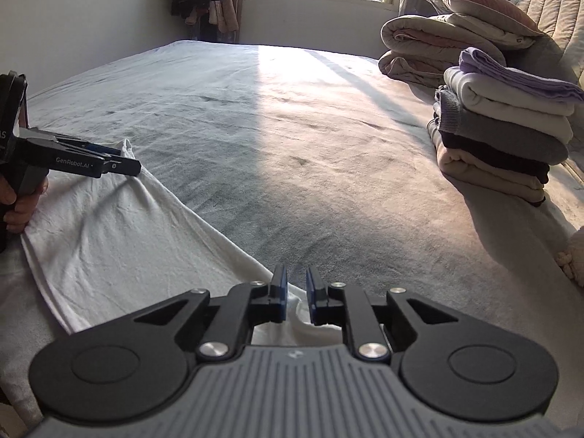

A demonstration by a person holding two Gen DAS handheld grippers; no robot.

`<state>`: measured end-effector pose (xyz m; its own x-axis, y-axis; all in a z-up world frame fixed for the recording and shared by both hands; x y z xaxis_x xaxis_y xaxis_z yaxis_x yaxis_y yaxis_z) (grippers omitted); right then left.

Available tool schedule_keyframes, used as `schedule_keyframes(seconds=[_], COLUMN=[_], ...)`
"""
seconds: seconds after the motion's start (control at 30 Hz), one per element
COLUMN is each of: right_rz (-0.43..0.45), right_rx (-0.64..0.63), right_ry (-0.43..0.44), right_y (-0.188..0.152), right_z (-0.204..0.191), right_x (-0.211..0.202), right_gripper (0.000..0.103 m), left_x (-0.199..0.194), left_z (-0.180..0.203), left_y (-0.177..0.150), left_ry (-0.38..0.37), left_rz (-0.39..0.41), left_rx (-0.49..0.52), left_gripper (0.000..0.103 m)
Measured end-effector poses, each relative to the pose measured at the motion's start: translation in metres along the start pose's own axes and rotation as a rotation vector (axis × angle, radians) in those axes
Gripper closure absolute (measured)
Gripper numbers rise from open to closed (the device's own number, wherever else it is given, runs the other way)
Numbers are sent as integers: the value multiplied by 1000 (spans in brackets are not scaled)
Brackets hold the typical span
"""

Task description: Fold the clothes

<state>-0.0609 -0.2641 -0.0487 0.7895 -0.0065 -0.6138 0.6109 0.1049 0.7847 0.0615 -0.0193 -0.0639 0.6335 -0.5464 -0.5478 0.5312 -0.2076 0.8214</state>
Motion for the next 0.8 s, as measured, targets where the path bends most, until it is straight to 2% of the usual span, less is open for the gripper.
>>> schedule_keyframes(seconds=[0.03,0.07,0.2,0.47,0.67,0.8], right_rz=[-1,-1,3,-1,-8,-37], right_rx=[24,37,28,115,70,38], right_ry=[0,-4,-74,-220,-273,-297], right_y=[-2,-5,-18,-36,-41,-46], right_z=[5,10,29,85,93,95], right_x=[-4,-8,-20,-38,-34,-26], right_gripper=[74,71,71,71,71,71], left_x=[-3,-5,-14,-15,-6,2], left_z=[6,11,38,90,112,116], left_y=[1,1,0,-9,-21,-31], left_ry=[-15,-28,-102,-262,-316,-311], left_rz=[2,3,14,12,-25,-57], left_rx=[16,31,89,160,199,223], left_gripper=[43,43,44,44,45,45])
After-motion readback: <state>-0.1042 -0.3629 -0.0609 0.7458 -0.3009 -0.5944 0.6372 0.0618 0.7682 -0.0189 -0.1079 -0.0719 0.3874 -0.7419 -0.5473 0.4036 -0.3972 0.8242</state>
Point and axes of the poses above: each gripper's, at about its wrist camera, not at the fingertips, and x roughly the way its jaws point, z to its right, y to its top, the point moved 8 cm from there along x, roughly the way its jaws point, and after that the axes turned 7 degrees about -y, right-handed, at the moved point
